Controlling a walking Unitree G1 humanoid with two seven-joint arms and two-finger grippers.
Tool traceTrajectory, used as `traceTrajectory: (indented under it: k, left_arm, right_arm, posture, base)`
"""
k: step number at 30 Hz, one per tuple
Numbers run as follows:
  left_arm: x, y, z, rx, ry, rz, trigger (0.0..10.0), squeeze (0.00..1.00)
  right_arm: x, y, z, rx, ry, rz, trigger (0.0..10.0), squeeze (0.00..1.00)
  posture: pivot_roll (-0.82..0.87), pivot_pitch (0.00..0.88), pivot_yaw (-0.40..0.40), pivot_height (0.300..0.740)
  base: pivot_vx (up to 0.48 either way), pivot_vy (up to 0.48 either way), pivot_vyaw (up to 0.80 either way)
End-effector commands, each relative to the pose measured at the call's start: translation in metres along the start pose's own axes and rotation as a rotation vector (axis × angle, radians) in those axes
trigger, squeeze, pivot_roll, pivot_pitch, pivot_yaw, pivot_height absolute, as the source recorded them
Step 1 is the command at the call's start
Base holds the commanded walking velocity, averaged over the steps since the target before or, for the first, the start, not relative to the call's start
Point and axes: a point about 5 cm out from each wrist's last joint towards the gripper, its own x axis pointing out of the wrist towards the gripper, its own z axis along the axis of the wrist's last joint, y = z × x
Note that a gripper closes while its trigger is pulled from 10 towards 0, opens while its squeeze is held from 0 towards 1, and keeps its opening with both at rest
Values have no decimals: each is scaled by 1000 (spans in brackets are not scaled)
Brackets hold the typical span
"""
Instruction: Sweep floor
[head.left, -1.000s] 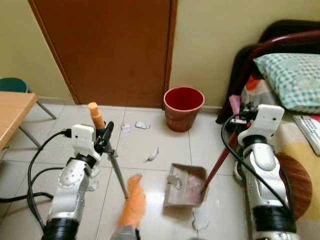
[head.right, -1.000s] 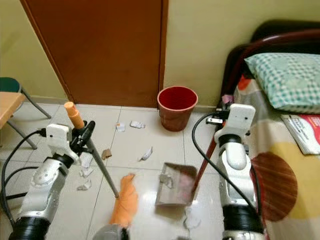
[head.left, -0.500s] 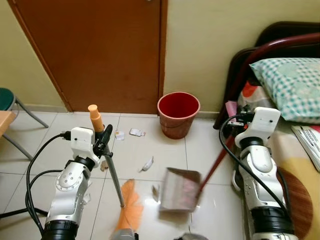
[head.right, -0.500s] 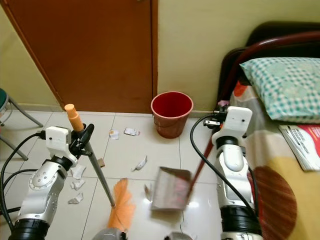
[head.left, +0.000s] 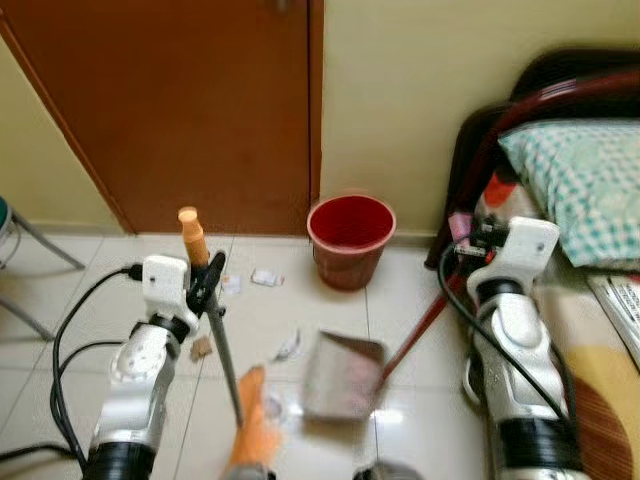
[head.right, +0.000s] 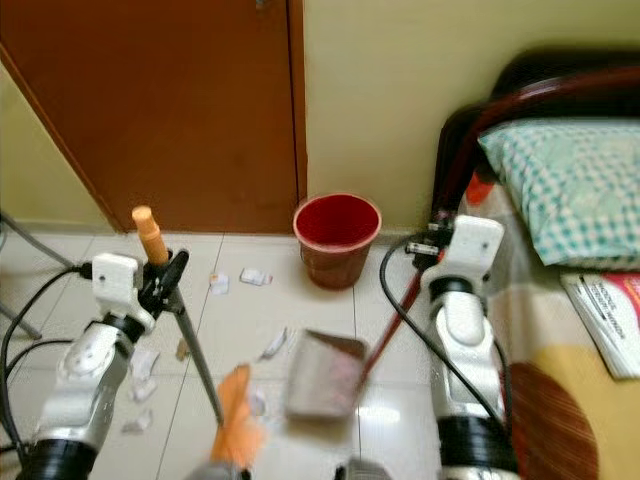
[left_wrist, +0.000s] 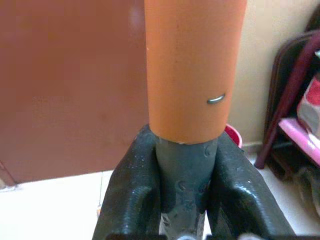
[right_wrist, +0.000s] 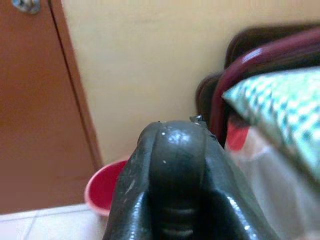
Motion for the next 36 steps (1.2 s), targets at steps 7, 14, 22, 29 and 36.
traceTrajectory:
  k: [7,14,22,29,36]
  left_arm:
    - [1,8,11,37,-37,24,10000,0]
    - [0,7,10,39,-29,24,10000,0]
    - [-1,8,6,42,-13,38,10000,0]
    - [-1,9,3,44,4,62,10000,0]
    - [-2,7,4,23,-9,60,10000,0]
  right_arm:
    - [4,8,11,31,-49,19,10000,0]
    - [5,7,13,28,-51,20,10000,0]
    - [14,13,24,41,-82,49,10000,0]
    - [25,21,41,63,-122,84,10000,0]
    - [23,17,31,-23,-85,97,10000,0]
  posture:
    - [19,66,-11,740]
    - [16,71,-13,740]
    - [14,76,-15,740]
    - [12,76,-19,740]
    - [12,86,-31,740]
  base:
    - [190,0,0]
    - [0,0,0]
    - [0,0,0]
    - [0,0,0]
    - [0,0,0]
